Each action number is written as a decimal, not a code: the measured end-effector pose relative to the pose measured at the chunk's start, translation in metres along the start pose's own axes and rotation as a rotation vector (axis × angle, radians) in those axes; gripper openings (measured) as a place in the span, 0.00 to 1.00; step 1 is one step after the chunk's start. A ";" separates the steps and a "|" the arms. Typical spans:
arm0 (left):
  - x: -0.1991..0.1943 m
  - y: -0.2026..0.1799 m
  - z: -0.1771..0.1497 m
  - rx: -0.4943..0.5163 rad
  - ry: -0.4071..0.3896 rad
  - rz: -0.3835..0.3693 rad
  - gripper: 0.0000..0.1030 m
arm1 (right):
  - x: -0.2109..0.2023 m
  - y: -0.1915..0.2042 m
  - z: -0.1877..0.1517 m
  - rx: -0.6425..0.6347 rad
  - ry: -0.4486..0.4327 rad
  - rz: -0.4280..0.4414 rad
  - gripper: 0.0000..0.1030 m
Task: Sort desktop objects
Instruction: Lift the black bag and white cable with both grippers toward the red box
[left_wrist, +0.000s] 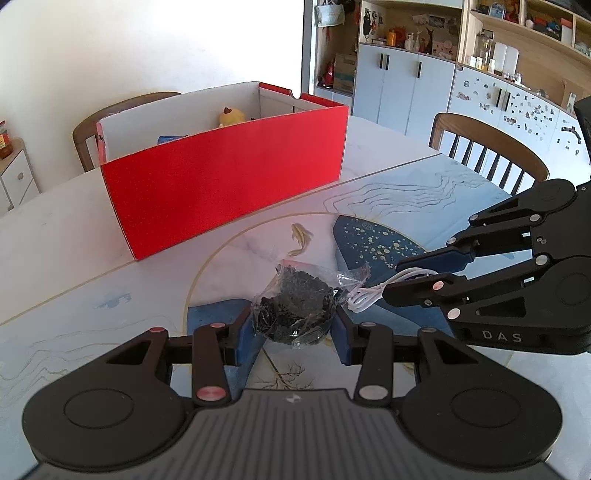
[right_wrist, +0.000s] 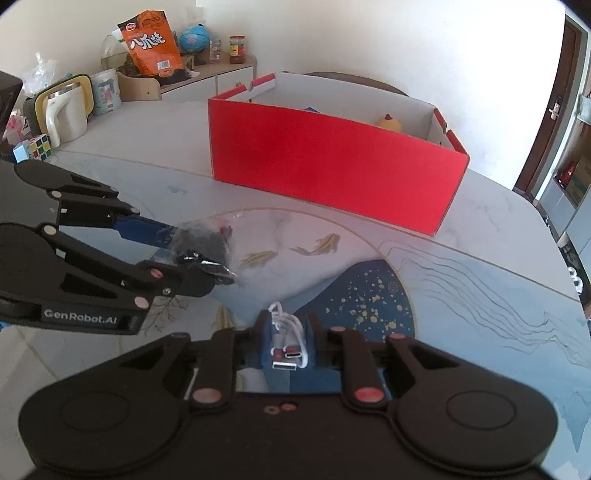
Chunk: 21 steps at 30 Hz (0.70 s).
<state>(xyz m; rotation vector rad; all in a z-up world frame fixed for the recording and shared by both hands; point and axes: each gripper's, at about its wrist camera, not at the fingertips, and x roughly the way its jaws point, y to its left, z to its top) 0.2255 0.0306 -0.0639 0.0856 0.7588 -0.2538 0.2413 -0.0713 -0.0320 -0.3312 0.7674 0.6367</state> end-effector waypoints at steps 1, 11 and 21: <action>-0.001 -0.001 0.000 -0.001 0.002 0.003 0.40 | 0.000 0.000 0.000 -0.002 0.001 -0.001 0.17; -0.008 -0.007 0.006 -0.034 0.020 0.032 0.40 | -0.006 -0.011 0.006 -0.046 0.004 0.039 0.11; -0.017 -0.016 0.019 -0.084 0.018 0.079 0.40 | -0.013 -0.025 0.014 -0.088 -0.008 0.097 0.04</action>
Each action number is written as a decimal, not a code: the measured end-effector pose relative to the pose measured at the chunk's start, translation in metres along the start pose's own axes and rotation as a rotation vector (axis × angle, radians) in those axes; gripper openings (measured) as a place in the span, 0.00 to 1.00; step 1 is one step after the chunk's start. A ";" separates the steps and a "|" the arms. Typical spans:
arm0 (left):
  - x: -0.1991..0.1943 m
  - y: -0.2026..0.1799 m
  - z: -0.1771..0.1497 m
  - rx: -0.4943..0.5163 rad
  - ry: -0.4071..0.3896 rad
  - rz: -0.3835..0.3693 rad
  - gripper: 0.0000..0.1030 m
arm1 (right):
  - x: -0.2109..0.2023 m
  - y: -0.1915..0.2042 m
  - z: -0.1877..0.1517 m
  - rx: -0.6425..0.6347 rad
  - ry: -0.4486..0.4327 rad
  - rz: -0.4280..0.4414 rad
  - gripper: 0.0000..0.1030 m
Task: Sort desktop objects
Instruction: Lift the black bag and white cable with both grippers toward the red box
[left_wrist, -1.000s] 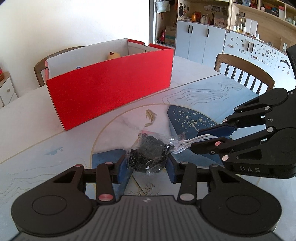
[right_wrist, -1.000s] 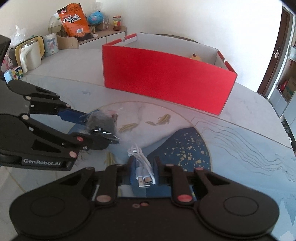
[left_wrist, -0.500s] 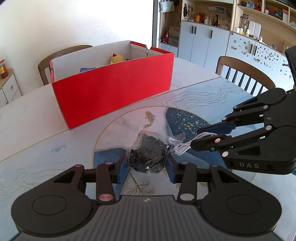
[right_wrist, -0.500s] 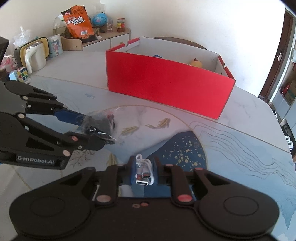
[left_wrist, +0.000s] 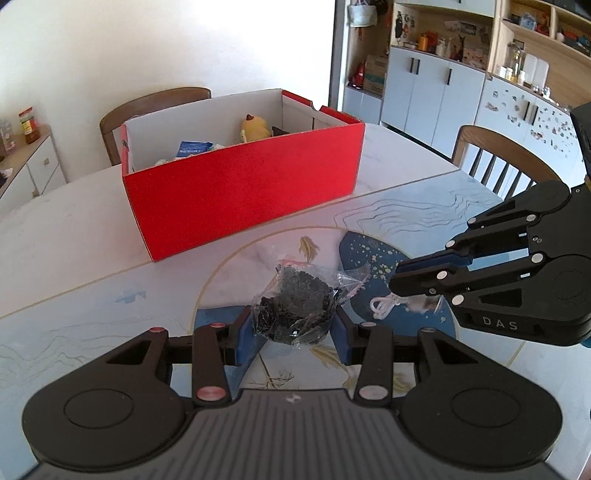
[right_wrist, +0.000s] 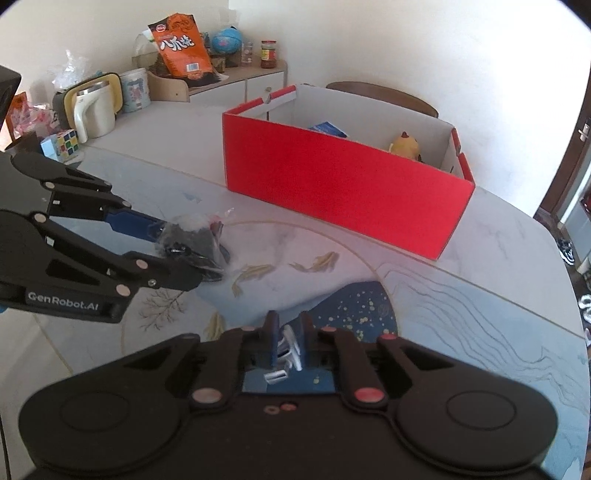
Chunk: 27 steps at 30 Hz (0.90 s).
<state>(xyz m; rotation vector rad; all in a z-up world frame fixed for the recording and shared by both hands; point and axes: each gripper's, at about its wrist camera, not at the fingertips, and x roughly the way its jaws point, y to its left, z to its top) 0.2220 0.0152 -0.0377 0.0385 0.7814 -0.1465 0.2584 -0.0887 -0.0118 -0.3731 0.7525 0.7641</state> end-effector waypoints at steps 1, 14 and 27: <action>-0.001 -0.001 0.001 -0.004 -0.001 0.003 0.40 | -0.001 -0.001 0.001 -0.004 -0.002 0.003 0.04; -0.003 -0.001 0.013 0.003 0.001 -0.017 0.40 | -0.014 -0.012 0.013 0.022 -0.034 -0.008 0.04; -0.015 0.002 0.043 0.008 -0.006 -0.038 0.40 | -0.038 -0.018 0.046 0.061 -0.106 -0.037 0.04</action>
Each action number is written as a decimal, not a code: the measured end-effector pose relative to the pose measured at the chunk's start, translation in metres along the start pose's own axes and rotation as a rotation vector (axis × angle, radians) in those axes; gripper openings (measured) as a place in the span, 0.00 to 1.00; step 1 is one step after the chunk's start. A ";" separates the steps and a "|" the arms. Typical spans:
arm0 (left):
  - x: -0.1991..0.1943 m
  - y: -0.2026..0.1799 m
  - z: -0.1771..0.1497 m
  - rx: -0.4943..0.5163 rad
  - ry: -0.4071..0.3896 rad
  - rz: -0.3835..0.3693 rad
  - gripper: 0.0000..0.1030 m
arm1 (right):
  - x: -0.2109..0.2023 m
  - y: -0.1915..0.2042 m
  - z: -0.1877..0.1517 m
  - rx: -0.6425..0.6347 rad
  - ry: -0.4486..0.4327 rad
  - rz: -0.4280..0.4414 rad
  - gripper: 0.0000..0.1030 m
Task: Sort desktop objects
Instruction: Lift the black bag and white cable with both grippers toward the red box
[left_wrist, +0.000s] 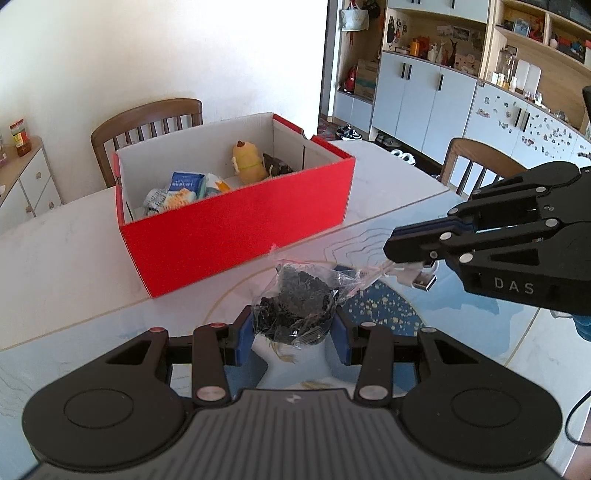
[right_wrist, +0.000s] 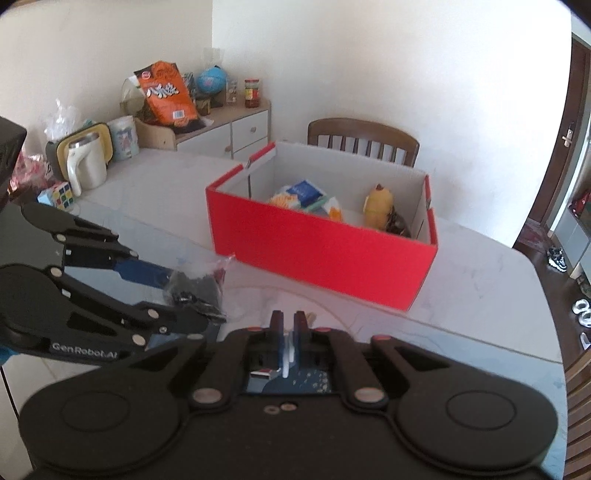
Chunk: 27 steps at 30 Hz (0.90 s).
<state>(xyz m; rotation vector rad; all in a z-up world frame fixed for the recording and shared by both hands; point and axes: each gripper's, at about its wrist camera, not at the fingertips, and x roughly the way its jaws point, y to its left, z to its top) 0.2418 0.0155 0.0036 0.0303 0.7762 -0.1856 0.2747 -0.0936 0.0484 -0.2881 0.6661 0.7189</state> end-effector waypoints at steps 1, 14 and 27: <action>-0.001 0.001 0.003 -0.003 -0.001 -0.004 0.40 | -0.001 -0.001 0.003 0.002 -0.006 -0.005 0.04; -0.015 0.011 0.041 0.027 -0.068 -0.004 0.40 | -0.012 -0.012 0.044 -0.017 -0.091 -0.055 0.04; -0.004 0.029 0.080 0.059 -0.054 0.003 0.40 | -0.005 -0.028 0.079 -0.021 -0.155 -0.087 0.04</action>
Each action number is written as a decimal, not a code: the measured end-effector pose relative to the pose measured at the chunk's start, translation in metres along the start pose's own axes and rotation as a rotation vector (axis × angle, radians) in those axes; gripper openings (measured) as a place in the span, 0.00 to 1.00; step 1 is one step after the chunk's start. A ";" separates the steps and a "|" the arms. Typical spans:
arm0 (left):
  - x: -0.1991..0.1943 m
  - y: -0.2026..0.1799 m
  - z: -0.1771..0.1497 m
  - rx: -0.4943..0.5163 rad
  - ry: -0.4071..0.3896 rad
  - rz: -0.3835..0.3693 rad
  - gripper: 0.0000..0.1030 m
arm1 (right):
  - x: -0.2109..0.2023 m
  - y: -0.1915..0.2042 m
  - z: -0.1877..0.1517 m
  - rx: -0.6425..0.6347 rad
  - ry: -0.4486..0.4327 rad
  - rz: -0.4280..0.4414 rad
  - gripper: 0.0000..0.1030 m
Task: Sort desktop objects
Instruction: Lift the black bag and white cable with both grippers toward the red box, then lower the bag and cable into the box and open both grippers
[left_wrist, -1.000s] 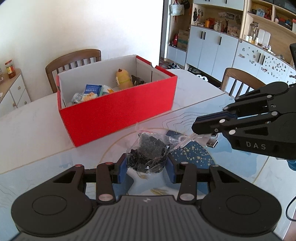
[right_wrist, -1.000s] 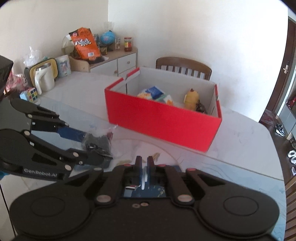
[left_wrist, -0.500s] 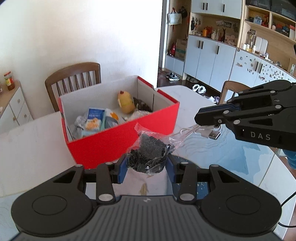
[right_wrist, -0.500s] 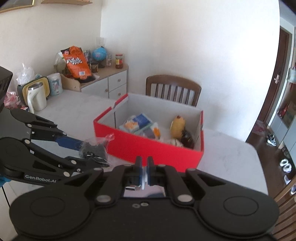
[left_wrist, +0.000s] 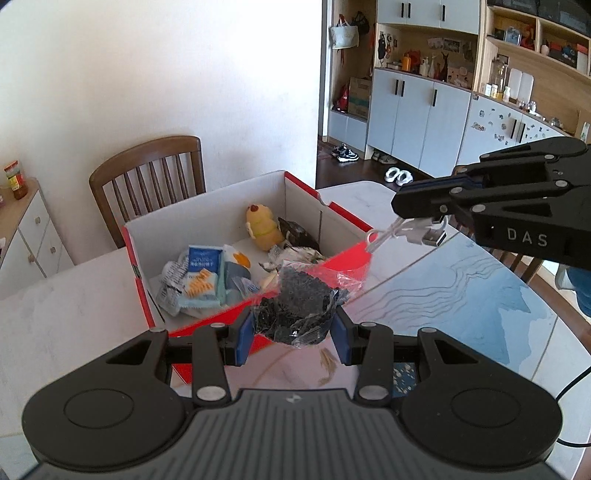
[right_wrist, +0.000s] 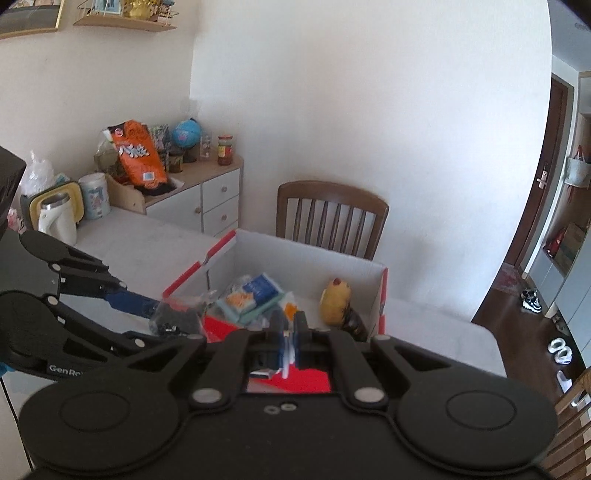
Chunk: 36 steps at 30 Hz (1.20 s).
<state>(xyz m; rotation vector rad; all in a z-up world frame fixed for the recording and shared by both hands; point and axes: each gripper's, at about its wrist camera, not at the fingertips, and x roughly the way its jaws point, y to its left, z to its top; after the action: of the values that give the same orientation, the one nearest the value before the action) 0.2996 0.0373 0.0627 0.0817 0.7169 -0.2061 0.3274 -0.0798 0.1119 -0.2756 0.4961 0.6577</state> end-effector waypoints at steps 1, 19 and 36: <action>0.002 0.002 0.004 0.002 0.002 0.002 0.40 | 0.003 -0.001 0.003 -0.001 -0.003 -0.002 0.04; 0.060 0.053 0.059 0.034 0.093 0.007 0.41 | 0.065 -0.026 0.029 0.000 0.002 -0.037 0.04; 0.158 0.068 0.075 0.102 0.254 -0.012 0.41 | 0.139 -0.055 0.021 0.139 0.075 -0.047 0.04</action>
<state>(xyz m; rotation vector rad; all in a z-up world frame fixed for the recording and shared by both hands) 0.4784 0.0678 0.0153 0.2037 0.9596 -0.2468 0.4646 -0.0420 0.0625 -0.1807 0.6022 0.5659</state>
